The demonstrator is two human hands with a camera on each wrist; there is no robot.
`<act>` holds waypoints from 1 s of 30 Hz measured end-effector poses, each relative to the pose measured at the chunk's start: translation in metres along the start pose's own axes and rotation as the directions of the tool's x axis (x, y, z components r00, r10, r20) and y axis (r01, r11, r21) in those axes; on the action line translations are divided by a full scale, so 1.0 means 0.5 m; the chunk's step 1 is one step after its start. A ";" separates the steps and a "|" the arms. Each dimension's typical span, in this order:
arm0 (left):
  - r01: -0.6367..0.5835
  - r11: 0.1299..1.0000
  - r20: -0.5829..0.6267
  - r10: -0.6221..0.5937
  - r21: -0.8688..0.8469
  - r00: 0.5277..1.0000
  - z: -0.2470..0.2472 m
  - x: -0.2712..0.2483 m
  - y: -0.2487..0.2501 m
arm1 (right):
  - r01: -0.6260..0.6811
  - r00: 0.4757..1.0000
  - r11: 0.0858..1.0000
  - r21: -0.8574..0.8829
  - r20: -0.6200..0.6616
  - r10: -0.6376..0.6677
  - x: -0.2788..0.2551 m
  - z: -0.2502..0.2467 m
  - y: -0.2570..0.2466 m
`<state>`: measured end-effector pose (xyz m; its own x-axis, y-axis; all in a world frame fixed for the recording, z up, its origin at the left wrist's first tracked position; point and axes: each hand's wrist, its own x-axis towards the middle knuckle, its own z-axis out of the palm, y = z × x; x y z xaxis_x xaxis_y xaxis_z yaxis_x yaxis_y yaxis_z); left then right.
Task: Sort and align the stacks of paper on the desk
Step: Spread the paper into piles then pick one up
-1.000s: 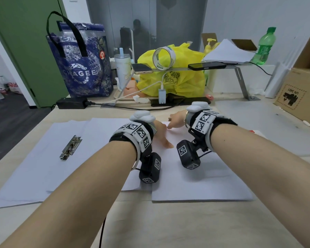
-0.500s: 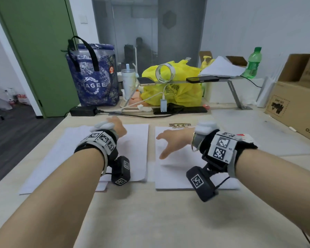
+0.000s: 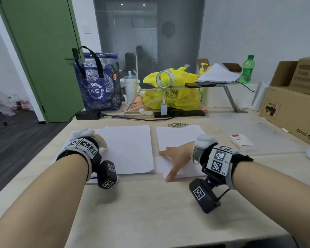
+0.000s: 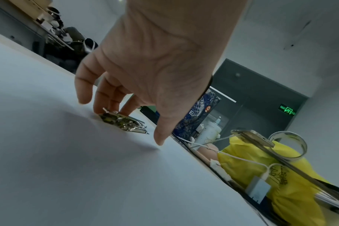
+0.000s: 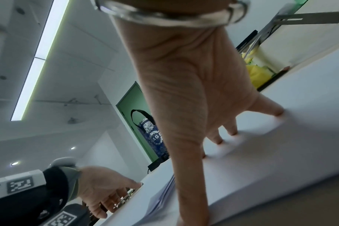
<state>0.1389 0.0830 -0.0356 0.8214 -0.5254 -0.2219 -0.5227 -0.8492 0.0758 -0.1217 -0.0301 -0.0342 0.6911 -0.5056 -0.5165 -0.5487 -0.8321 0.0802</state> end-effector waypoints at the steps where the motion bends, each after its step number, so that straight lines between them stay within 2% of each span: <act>1: 0.019 0.999 0.015 -0.019 -0.030 1.000 0.003 0.003 -0.004 | 0.004 1.000 1.000 -0.005 -0.001 -0.004 -0.003 0.001 0.002; 7: 0.015 1.000 0.085 -0.014 -0.017 0.996 -0.009 -0.028 -0.020 | 0.006 1.000 1.000 0.005 -0.007 -0.006 -0.007 0.002 0.008; 9: 0.004 1.000 0.058 -0.002 -0.026 0.998 -0.024 -0.040 -0.022 | -0.006 1.000 1.000 0.015 -0.014 0.006 -0.010 0.001 0.008; 12: 0.001 0.999 0.044 -0.003 0.048 0.999 -0.052 -0.064 -0.019 | -0.013 1.000 0.999 0.040 -0.019 0.014 -0.023 -0.003 -0.001; 15: 0.023 0.997 0.112 -0.032 0.080 0.993 -0.081 -0.085 -0.017 | -0.007 0.999 0.995 0.104 -0.045 0.012 -0.024 -0.002 -0.012; 17: 0.025 0.998 0.166 -0.035 0.061 0.986 -0.097 -0.087 -0.015 | 0.039 0.993 0.980 0.194 -0.121 -0.015 -0.029 -0.002 -0.023; 20: 0.008 0.999 0.139 -0.014 0.046 0.990 -0.125 -0.104 -0.003 | 0.158 0.959 0.920 0.359 -0.278 -0.056 -0.046 -0.005 -0.044; 25: -0.091 0.994 -0.002 0.091 0.054 0.996 -0.175 -0.158 0.035 | 0.193 0.950 0.894 0.405 -0.304 -0.068 -0.065 -0.030 -0.060; 28: -0.126 0.992 -0.053 0.125 -0.030 0.991 -0.222 -0.196 0.060 | 0.245 0.930 0.857 0.453 -0.359 -0.076 -0.085 -0.063 -0.058; 30: -0.141 0.970 0.021 0.148 -0.200 0.989 -0.249 -0.199 0.074 | 0.281 0.923 0.807 0.520 -0.377 -0.079 -0.100 -0.085 -0.054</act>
<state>0.0659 0.0971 0.1103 0.7298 -0.6443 -0.2288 -0.5770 -0.7599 0.2994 -0.1213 0.0080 0.0258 0.8582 -0.4871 -0.1620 -0.4932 -0.6947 -0.5236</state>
